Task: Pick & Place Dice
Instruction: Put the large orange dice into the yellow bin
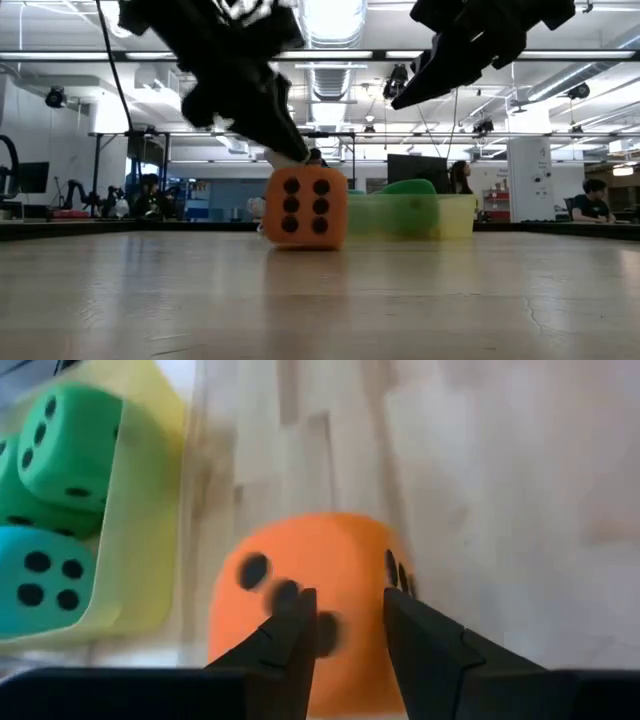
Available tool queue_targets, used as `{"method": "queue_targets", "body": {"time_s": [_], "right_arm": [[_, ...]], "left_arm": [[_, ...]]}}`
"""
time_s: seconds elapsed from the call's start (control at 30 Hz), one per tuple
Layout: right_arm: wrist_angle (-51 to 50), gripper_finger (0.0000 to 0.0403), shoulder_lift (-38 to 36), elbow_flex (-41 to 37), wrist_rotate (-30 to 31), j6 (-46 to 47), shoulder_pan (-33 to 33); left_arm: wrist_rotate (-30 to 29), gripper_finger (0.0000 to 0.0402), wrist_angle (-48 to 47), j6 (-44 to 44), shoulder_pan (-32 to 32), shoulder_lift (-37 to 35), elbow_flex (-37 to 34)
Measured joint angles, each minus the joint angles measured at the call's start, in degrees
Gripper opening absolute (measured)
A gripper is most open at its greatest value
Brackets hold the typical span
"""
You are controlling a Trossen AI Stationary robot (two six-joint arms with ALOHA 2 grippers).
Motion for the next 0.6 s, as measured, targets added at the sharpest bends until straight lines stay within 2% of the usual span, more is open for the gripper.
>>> {"method": "queue_targets", "body": {"time_s": [0.13,0.3,0.47,0.6], "right_arm": [[0.6,0.0132,0.0,0.0,-2.9,-0.9,0.1],[0.9,0.0132,0.0,-0.4,-2.4,-0.3,0.1],[2.2,0.0145,2.2,-0.2,-2.0,1.0,1.8],[-0.8,0.0154,7.5,4.7,2.6,-0.1,6.3]], "left_arm": [[0.7,0.0119,0.6,-4.1,0.0,-3.2,0.1],[0.4,0.0119,0.6,-7.1,0.0,-5.8,0.1],[4.9,0.0123,-0.6,-16.6,0.3,-9.4,0.1],[7.4,0.0124,1.2,-25.1,0.1,-15.6,-2.7]]}}
